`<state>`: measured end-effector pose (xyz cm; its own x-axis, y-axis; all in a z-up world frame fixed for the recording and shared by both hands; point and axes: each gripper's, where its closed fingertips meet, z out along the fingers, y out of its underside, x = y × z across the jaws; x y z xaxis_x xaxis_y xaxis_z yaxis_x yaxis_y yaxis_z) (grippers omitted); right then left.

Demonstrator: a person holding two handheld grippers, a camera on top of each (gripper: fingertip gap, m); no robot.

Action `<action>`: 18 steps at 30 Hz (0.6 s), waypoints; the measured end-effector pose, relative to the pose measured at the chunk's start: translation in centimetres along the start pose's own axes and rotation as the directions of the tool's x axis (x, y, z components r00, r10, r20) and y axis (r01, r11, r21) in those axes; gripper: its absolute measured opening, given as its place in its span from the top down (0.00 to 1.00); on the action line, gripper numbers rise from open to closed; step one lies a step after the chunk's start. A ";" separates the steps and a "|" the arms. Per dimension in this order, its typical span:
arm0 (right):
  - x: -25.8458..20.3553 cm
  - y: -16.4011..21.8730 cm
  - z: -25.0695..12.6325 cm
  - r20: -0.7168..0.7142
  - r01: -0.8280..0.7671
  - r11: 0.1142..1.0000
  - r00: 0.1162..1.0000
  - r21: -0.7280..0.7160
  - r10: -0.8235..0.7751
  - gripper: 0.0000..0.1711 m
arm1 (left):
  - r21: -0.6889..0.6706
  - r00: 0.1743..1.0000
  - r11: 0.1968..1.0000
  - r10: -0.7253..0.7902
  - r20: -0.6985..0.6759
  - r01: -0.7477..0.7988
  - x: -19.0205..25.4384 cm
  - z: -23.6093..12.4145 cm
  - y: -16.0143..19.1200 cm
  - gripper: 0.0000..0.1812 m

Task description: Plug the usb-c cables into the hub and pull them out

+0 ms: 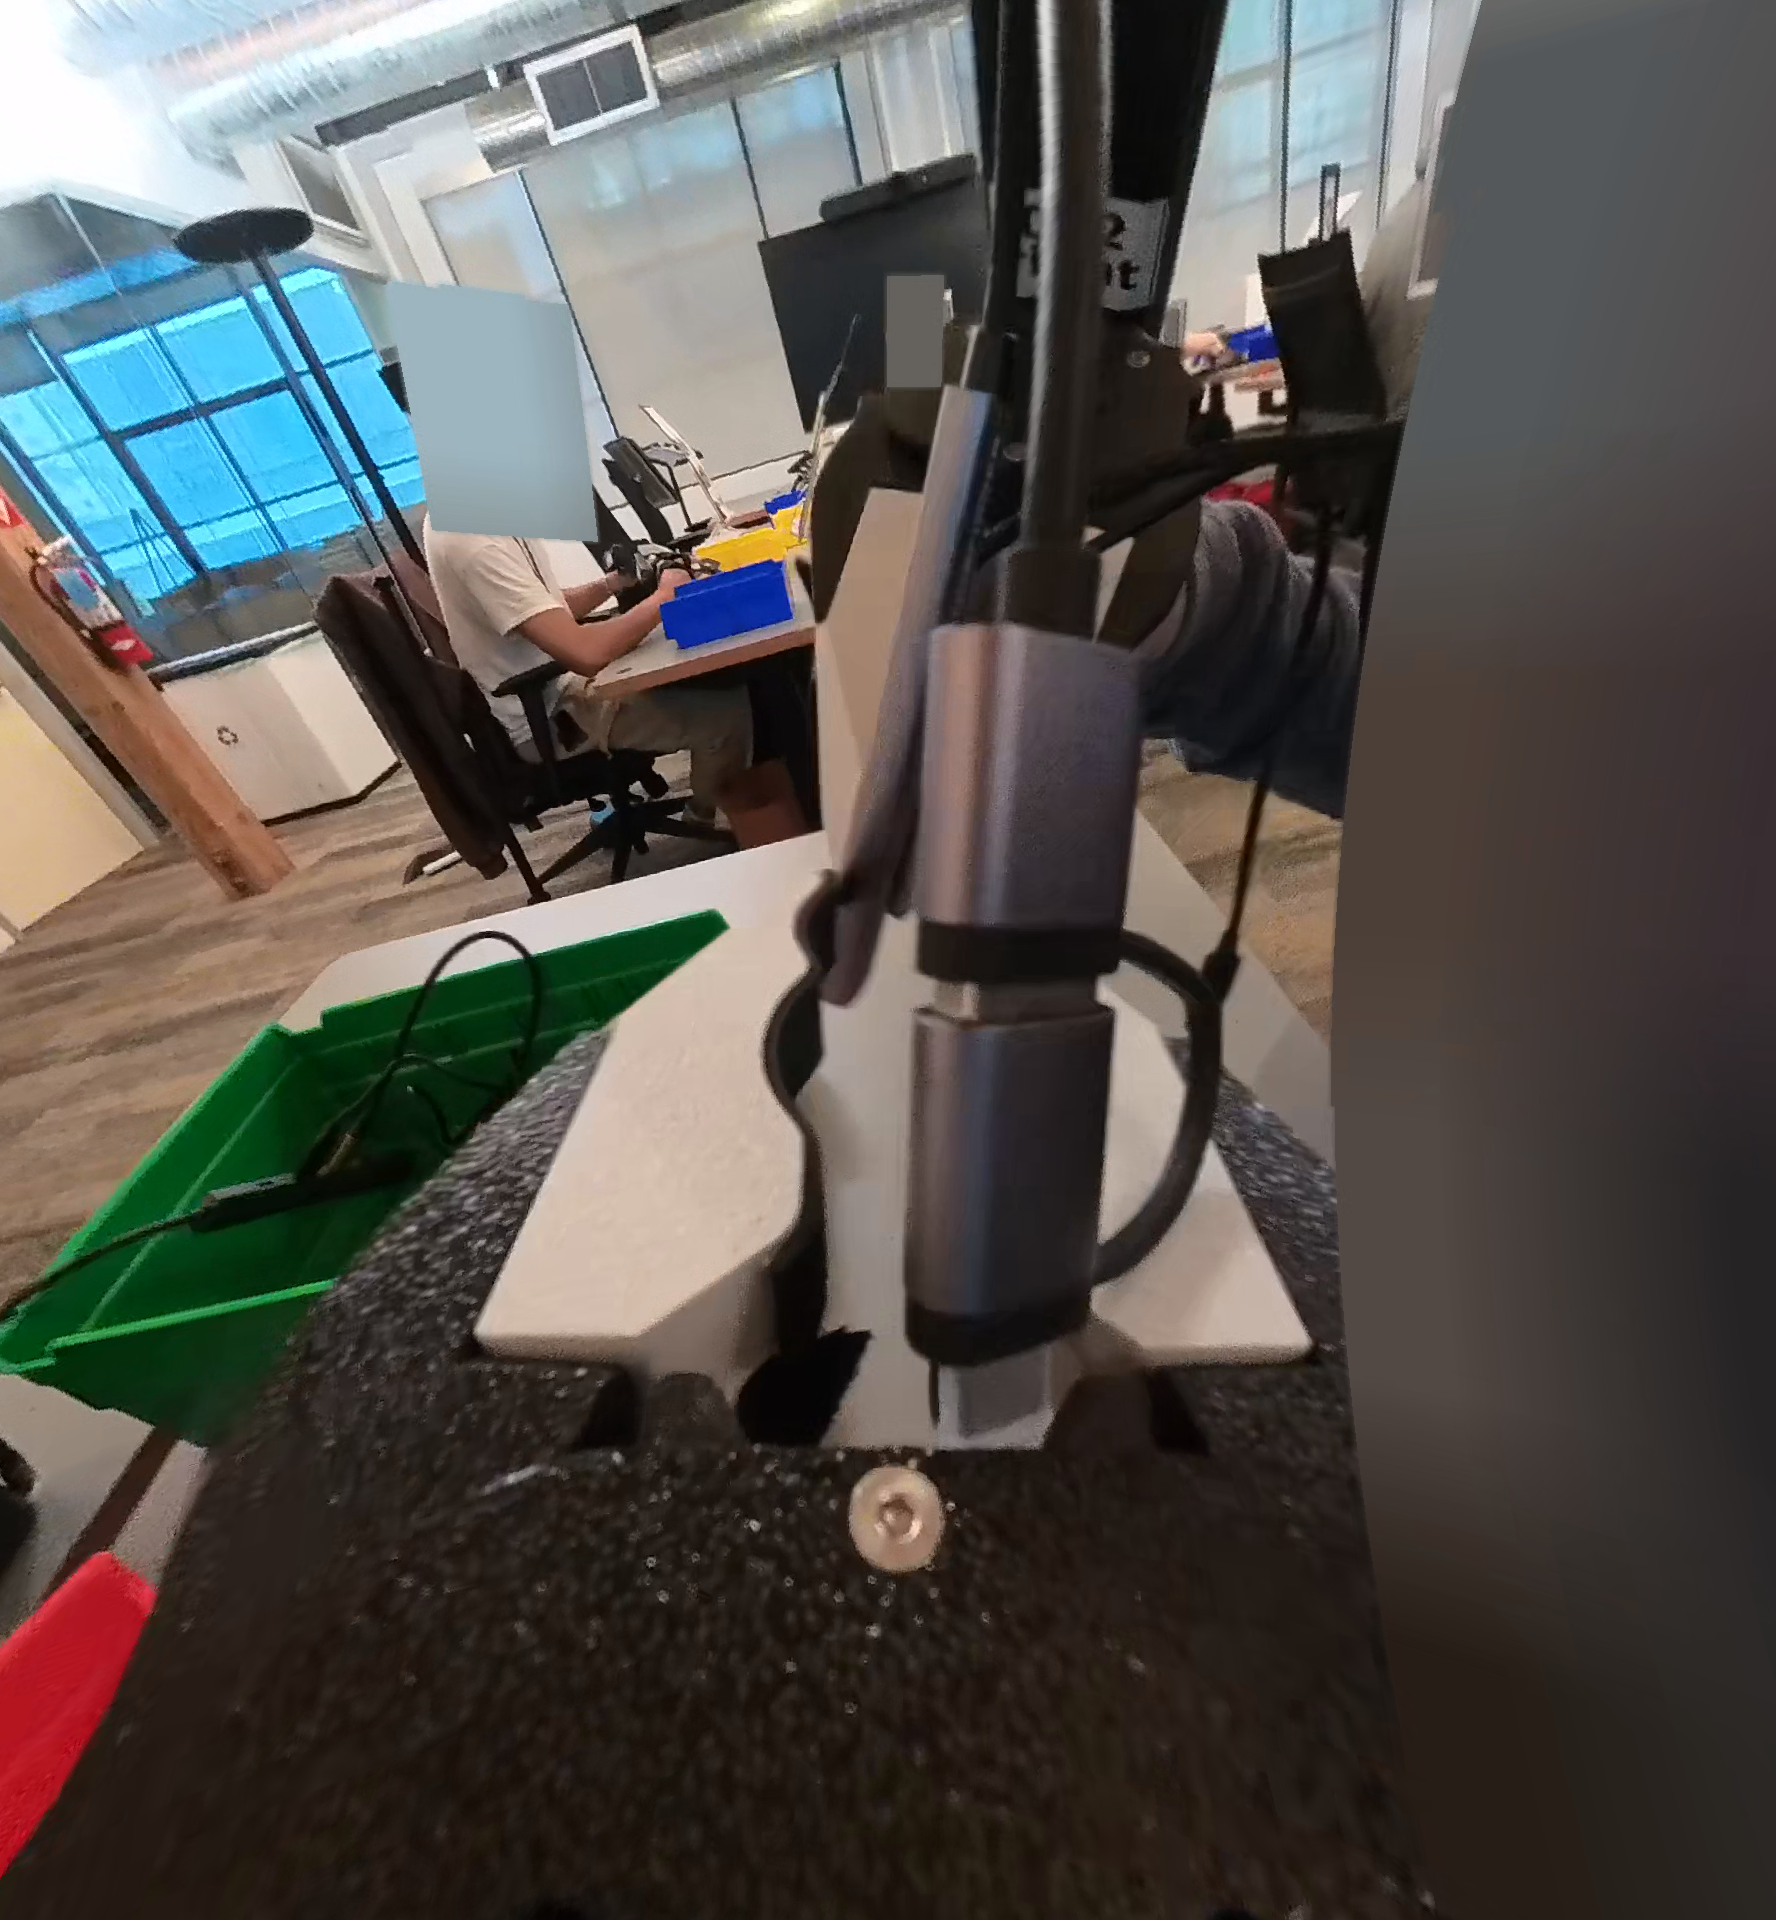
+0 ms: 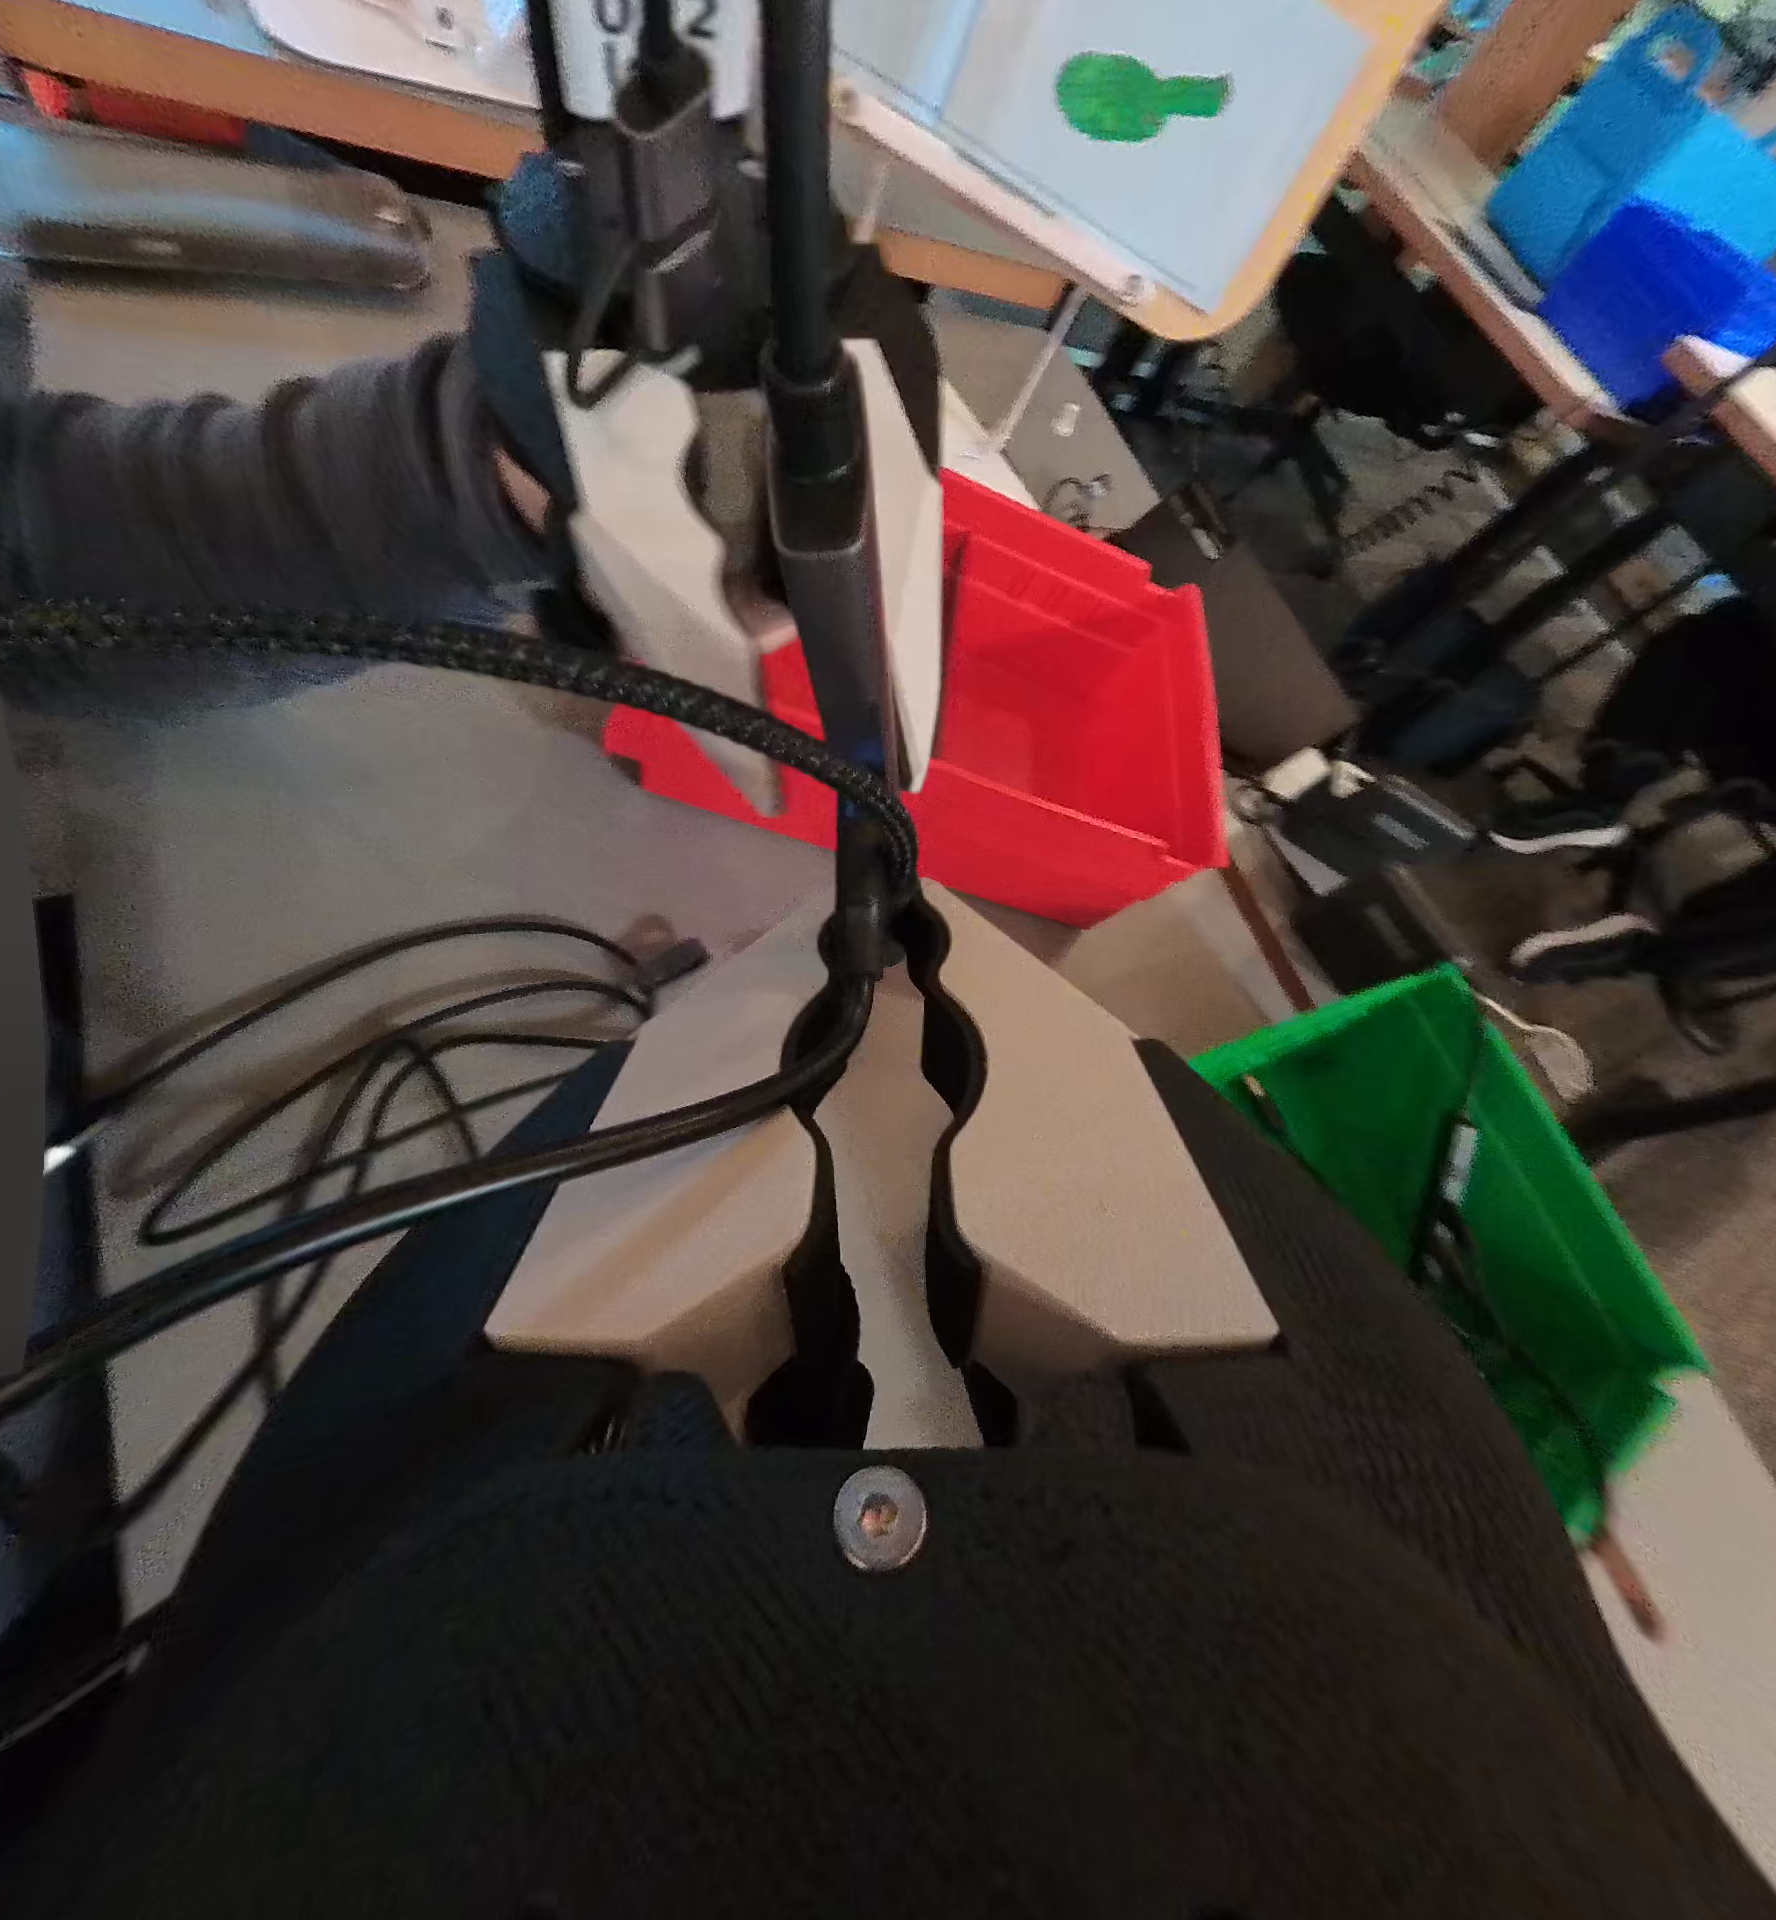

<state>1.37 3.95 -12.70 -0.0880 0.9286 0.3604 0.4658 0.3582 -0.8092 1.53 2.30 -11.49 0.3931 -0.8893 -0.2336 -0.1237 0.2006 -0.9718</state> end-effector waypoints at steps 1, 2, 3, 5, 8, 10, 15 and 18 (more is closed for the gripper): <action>1.2 0.0 -0.5 -0.051 0.015 1.000 0.999 -0.012 -0.016 0.97 | 0.006 1.000 1.000 -0.026 0.009 0.026 -0.3 0.1 -0.1 0.86; 2.7 -0.4 -1.4 -0.111 0.040 0.999 0.993 -0.027 -0.043 0.97 | 0.023 0.999 0.999 -0.047 0.018 0.046 -0.6 0.1 -0.3 0.83; 4.2 -1.2 -2.3 -0.164 0.067 0.997 0.984 -0.033 -0.071 0.97 | 0.054 0.997 0.996 -0.071 0.016 0.070 -0.8 -0.1 -0.7 0.80; 7.5 -3.9 -4.6 -0.257 0.116 0.992 0.959 -0.041 -0.123 0.97 | 0.100 0.985 0.980 -0.167 -0.035 0.169 -0.7 -0.4 -1.3 0.65; 12.5 -8.9 -8.2 -0.388 0.186 0.980 0.900 -0.063 -0.196 0.97 | 0.036 0.923 0.928 -0.365 -0.122 0.372 0.1 0.1 -0.3 0.33; 15.1 -12.3 -10.3 -0.447 0.226 0.971 0.863 -0.075 -0.235 0.97 | -0.138 0.897 0.905 -0.420 -0.139 0.403 2.5 1.3 2.9 0.21; 18.4 -18.3 -13.7 -0.507 0.275 0.958 0.816 -0.084 -0.278 0.97 | -0.587 0.951 0.770 -0.309 -0.001 0.249 7.5 3.1 14.0 0.15; 18.6 -19.6 -14.4 -0.503 0.281 0.957 0.817 -0.079 -0.281 0.97 | -0.717 0.965 0.664 -0.259 0.047 0.213 8.6 3.7 18.4 0.26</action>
<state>3.30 12.84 16.58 0.2402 0.6095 0.7555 0.4902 0.5956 -0.6364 6.03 -0.14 -31.53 0.4541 -0.8906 0.0254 -0.6514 -0.3513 -0.6725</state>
